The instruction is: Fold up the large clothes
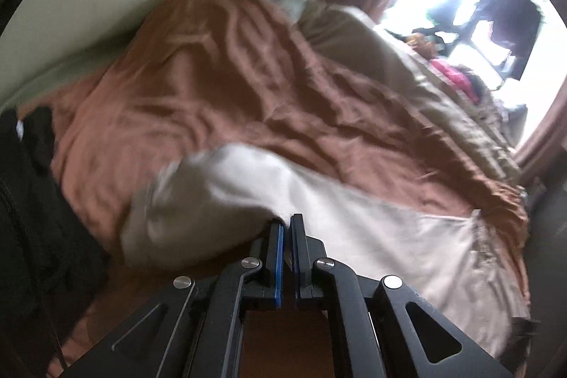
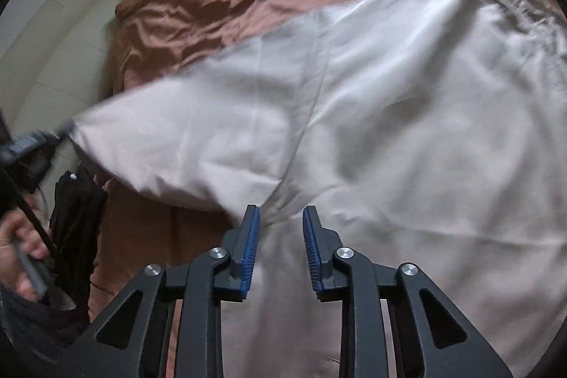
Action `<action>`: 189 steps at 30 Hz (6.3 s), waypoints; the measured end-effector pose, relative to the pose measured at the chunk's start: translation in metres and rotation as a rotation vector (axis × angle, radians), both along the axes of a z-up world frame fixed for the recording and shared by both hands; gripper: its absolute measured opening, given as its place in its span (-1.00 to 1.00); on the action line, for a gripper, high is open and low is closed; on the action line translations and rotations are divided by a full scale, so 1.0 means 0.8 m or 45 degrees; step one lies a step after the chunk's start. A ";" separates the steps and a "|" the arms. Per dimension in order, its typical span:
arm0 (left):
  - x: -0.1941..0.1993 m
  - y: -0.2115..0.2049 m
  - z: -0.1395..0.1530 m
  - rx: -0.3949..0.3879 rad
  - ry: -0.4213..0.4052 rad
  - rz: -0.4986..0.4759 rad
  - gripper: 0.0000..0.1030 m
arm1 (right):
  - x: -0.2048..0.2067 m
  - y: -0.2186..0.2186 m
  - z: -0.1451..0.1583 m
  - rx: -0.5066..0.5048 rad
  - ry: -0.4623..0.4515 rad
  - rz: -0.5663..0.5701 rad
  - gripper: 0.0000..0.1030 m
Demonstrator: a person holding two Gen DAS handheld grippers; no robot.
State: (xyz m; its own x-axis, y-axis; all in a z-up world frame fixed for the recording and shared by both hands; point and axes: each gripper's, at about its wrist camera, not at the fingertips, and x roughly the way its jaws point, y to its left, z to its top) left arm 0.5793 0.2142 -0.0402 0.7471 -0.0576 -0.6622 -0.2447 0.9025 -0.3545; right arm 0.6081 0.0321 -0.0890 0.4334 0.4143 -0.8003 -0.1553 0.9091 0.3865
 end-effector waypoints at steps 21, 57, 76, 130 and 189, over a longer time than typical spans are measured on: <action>-0.031 -0.234 0.150 0.066 -0.276 -0.583 -0.94 | -0.021 -0.132 0.022 0.127 -0.075 -0.113 0.20; -0.082 -0.273 0.032 0.081 0.102 -0.731 0.52 | -0.097 -0.196 0.051 -0.037 -0.105 -0.204 0.20; -0.106 -0.150 -0.048 0.004 0.219 -0.528 0.26 | 0.010 -0.093 -0.015 -0.396 0.009 -0.018 -0.52; -0.021 -0.279 -0.165 0.220 0.449 -0.580 -0.36 | -0.055 -0.484 -0.010 0.072 0.058 -0.703 -0.79; -0.021 -0.445 -0.122 0.317 0.369 -0.743 0.12 | -0.299 -0.809 -0.019 0.319 -0.190 -1.512 -0.52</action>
State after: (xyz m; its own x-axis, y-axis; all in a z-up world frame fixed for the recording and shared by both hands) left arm 0.5622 -0.1414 -0.1377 0.4316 -0.2167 -0.8757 0.2517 0.9611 -0.1137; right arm 0.3689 -0.6148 -0.1041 0.7278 -0.1661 -0.6654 0.6629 0.4190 0.6205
